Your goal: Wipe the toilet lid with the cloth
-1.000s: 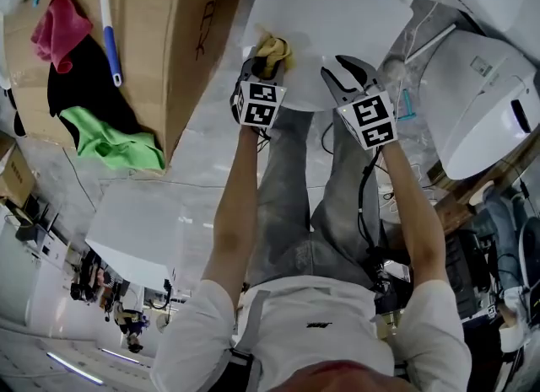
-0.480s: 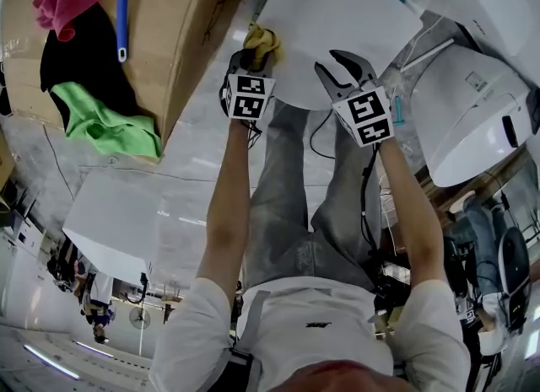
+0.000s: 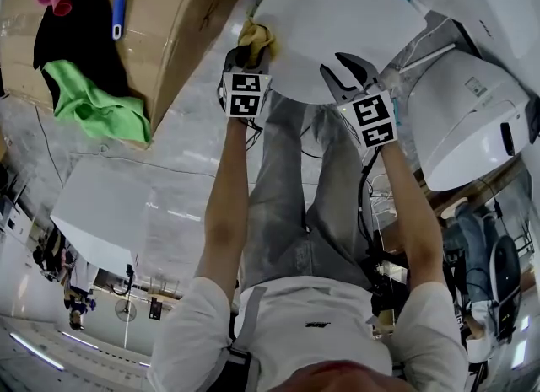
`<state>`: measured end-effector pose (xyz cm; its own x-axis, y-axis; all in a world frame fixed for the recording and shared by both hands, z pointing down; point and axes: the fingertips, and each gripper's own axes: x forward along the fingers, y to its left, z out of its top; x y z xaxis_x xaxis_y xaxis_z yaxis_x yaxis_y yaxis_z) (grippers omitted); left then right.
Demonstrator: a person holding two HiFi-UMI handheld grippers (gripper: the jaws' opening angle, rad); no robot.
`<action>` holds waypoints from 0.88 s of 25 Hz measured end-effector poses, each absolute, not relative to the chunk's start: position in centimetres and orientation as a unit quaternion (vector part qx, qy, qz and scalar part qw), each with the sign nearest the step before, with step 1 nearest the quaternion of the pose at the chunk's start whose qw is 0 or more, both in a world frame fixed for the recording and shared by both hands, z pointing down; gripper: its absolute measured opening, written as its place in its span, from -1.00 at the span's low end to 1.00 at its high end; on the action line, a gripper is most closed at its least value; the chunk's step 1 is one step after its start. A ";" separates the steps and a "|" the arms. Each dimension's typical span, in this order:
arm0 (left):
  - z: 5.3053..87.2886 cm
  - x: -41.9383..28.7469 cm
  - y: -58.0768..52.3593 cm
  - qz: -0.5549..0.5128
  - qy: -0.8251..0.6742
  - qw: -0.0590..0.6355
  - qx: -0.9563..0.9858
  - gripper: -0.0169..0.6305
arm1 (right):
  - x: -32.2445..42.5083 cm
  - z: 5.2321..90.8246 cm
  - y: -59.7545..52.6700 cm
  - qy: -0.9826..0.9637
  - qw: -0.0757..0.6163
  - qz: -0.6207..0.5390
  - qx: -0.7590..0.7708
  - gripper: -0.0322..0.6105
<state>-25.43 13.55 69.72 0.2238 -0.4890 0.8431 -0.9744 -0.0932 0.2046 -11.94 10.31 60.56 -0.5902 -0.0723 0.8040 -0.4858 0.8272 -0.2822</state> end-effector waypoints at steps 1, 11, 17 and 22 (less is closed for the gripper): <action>69.7 -25.2 13.8 0.305 -0.546 0.398 0.671 -0.63 | -11.5 60.6 10.5 -0.858 0.422 0.244 0.163 -0.38; 69.6 -21.4 17.2 0.298 -0.569 0.399 0.654 -0.63 | -6.9 60.3 13.7 -0.860 0.419 0.246 0.154 -0.38; 69.7 -18.0 18.9 0.292 -0.578 0.396 0.650 -0.63 | -3.6 60.2 15.5 -0.863 0.419 0.240 0.148 -0.38; 69.6 -15.0 20.1 0.286 -0.583 0.396 0.649 -0.63 | -0.6 60.0 16.8 -0.865 0.422 0.230 0.144 -0.38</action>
<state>-15.04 20.07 69.64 0.1565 -0.5306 0.8330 -0.9835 -0.0066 0.1806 -0.60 16.77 60.01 -0.6021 -0.0547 0.7966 -0.4434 0.8525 -0.2766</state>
